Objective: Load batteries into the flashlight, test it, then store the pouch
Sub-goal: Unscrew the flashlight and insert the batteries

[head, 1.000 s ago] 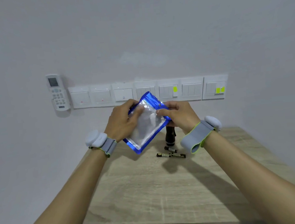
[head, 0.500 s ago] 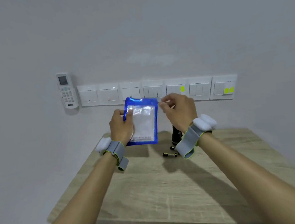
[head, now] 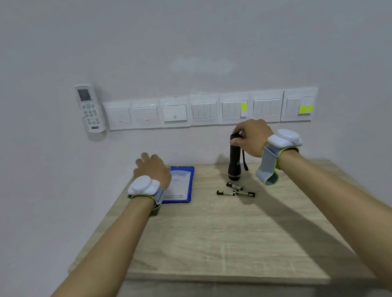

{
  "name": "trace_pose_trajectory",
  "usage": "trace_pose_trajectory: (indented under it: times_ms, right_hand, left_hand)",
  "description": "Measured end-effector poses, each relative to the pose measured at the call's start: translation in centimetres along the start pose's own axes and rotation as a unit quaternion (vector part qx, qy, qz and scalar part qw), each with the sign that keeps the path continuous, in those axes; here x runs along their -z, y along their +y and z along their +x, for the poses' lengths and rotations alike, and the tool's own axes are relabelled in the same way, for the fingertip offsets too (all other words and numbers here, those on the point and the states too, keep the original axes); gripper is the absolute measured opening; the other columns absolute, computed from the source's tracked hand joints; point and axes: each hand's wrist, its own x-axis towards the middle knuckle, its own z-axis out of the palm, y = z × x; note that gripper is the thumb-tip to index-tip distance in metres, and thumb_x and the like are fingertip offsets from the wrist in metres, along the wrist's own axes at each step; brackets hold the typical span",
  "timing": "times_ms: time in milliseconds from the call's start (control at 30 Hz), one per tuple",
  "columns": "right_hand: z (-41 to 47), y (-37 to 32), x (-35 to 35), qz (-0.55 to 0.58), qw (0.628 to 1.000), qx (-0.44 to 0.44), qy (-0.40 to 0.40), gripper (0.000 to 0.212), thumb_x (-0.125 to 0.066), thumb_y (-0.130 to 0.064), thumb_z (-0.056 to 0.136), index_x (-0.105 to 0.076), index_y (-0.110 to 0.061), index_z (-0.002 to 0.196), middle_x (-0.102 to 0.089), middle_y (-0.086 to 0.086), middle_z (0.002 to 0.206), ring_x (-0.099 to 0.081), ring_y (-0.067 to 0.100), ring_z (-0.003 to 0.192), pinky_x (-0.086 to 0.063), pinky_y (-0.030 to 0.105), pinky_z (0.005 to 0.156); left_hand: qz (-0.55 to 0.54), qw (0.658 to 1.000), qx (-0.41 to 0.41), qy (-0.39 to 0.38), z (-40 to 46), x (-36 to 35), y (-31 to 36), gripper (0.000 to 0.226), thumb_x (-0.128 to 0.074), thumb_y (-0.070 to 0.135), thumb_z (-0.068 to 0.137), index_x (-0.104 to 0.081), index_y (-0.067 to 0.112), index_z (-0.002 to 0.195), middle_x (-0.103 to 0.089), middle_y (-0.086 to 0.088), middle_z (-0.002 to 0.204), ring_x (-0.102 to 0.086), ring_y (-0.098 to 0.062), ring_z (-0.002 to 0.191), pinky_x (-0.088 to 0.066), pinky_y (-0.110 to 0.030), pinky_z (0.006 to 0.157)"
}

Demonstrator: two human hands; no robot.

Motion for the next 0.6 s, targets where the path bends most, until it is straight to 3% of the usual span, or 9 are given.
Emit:
trace_pose_trajectory:
  times_ms: [133, 200, 333, 400, 467, 533, 600]
  right_hand:
    - [0.5, 0.0, 0.3, 0.031, 0.997, 0.003, 0.067, 0.029, -0.058, -0.029, 0.091, -0.063, -0.013, 0.114, -0.069, 0.010, 0.108, -0.059, 0.031, 0.100, -0.046, 0.034, 0.083]
    - [0.7, 0.0, 0.6, 0.059, 0.995, 0.002, 0.087, 0.029, -0.056, -0.029, 0.092, -0.061, -0.012, 0.114, -0.069, 0.011, 0.108, -0.060, 0.032, 0.101, -0.045, 0.034, 0.084]
    - [0.4, -0.3, 0.7, 0.117, 0.988, 0.015, 0.097, 0.029, -0.059, -0.031, 0.091, -0.061, -0.011, 0.113, -0.068, 0.009, 0.105, -0.057, 0.024, 0.087, -0.045, 0.029, 0.079]
    - [0.2, -0.4, 1.0, 0.127, 0.987, 0.033, 0.095, 0.029, -0.060, -0.030, 0.091, -0.062, -0.009, 0.111, -0.068, 0.009, 0.105, -0.060, 0.025, 0.092, -0.044, 0.028, 0.079]
    - [-0.2, -0.4, 1.5, 0.133, 0.985, 0.050, 0.093, 0.028, -0.060, -0.029, 0.091, -0.062, -0.007, 0.110, -0.067, 0.009, 0.104, -0.063, 0.026, 0.087, -0.047, 0.029, 0.075]
    - [-0.5, -0.8, 1.7, 0.158, 0.982, 0.058, 0.080, 0.026, -0.060, -0.028, 0.091, -0.061, -0.008, 0.108, -0.066, 0.009, 0.103, -0.066, 0.027, 0.075, -0.053, 0.033, 0.068]
    - [-0.6, -1.2, 1.7, 0.179, 0.980, 0.060, 0.065, 0.024, -0.061, -0.029, 0.091, -0.061, -0.010, 0.106, -0.066, 0.007, 0.103, -0.068, 0.027, 0.073, -0.050, 0.026, 0.062]
  left_hand:
    - [0.002, 0.983, -0.154, -0.104, -0.9, -1.7, 1.6, 0.056, -0.030, 0.041, 0.101, -0.024, 0.014, 0.151, -0.013, -0.006, 0.161, -0.014, -0.028, 0.147, -0.017, -0.050, 0.115]
    - [0.026, 0.973, -0.168, -0.159, -0.8, -3.0, 1.3, 0.058, -0.022, 0.043, 0.102, -0.014, 0.017, 0.153, -0.004, -0.001, 0.163, -0.005, -0.025, 0.149, -0.010, -0.051, 0.117]
    - [0.042, 0.971, -0.153, -0.177, -0.1, -3.8, 0.5, 0.058, -0.015, 0.044, 0.102, -0.007, 0.020, 0.154, -0.001, 0.002, 0.164, -0.002, -0.022, 0.150, -0.004, -0.046, 0.119]
    - [0.042, 0.970, -0.153, -0.185, 0.0, -3.6, 0.7, 0.058, -0.015, 0.044, 0.102, -0.006, 0.020, 0.155, 0.000, 0.002, 0.164, -0.001, -0.022, 0.150, -0.003, -0.046, 0.119]
    - [0.026, 0.972, -0.156, -0.176, -0.1, -3.1, 1.3, 0.059, -0.017, 0.044, 0.102, -0.006, 0.019, 0.155, 0.001, 0.001, 0.164, 0.000, -0.022, 0.150, -0.002, -0.050, 0.119]
    - [0.007, 0.980, -0.160, -0.117, -0.2, -1.8, 1.6, 0.060, -0.020, 0.043, 0.102, -0.009, 0.017, 0.155, -0.004, -0.003, 0.164, -0.003, -0.023, 0.150, -0.001, -0.052, 0.118]
    - [-0.088, 0.982, -0.160, -0.041, -0.9, 0.4, 2.5, 0.058, -0.025, 0.043, 0.103, -0.021, 0.012, 0.152, -0.024, -0.007, 0.159, -0.019, -0.024, 0.146, -0.010, -0.047, 0.118]
